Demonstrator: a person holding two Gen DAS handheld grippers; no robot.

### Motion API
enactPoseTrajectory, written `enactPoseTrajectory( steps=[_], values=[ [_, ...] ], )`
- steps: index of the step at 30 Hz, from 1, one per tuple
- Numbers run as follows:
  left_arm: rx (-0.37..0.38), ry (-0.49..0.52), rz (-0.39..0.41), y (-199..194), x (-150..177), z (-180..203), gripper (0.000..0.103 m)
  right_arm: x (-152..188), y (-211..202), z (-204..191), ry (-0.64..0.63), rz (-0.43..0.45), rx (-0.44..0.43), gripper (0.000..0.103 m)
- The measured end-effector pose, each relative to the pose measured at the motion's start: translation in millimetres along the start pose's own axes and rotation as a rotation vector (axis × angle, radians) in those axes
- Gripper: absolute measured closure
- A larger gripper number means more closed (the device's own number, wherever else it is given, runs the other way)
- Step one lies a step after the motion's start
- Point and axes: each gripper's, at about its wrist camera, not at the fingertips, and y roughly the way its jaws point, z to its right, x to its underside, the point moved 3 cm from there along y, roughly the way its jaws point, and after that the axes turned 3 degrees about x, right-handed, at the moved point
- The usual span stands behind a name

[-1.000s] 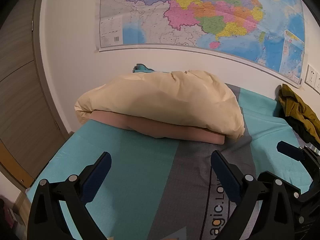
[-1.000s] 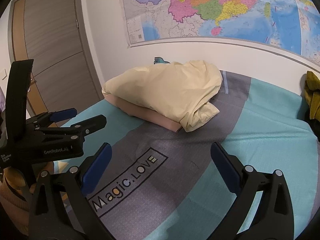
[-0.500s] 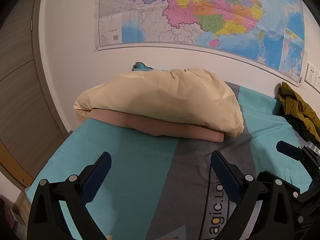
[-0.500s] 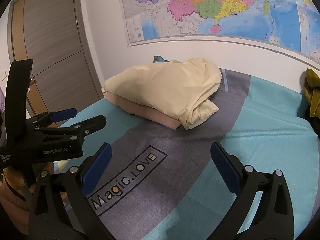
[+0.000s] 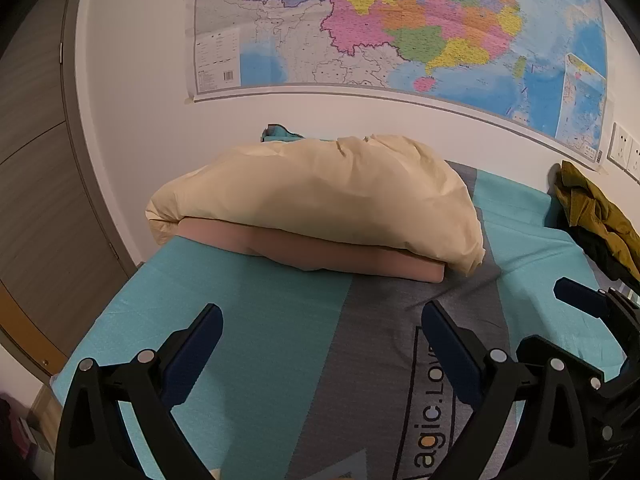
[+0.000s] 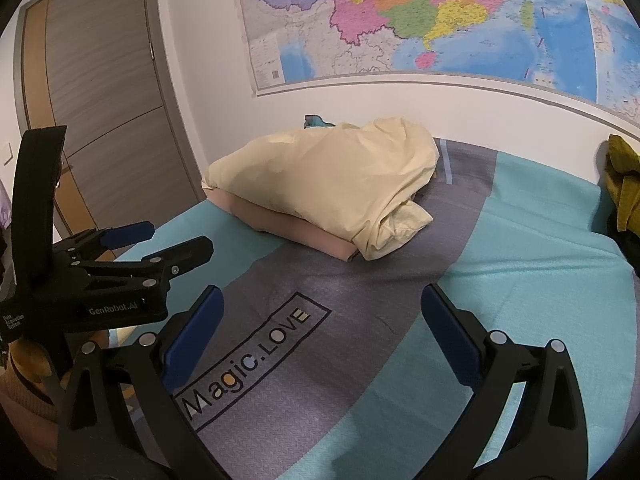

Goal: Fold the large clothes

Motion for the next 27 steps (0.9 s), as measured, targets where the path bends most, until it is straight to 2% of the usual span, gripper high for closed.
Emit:
enactPoseTrajectory(
  steps=[27],
  values=[
    [0.004, 0.015, -0.009, 0.2, 0.9, 4.3, 0.007, 0.4, -4.0, 4.3, 0.009, 0.005, -0.001, 0.006]
  ],
)
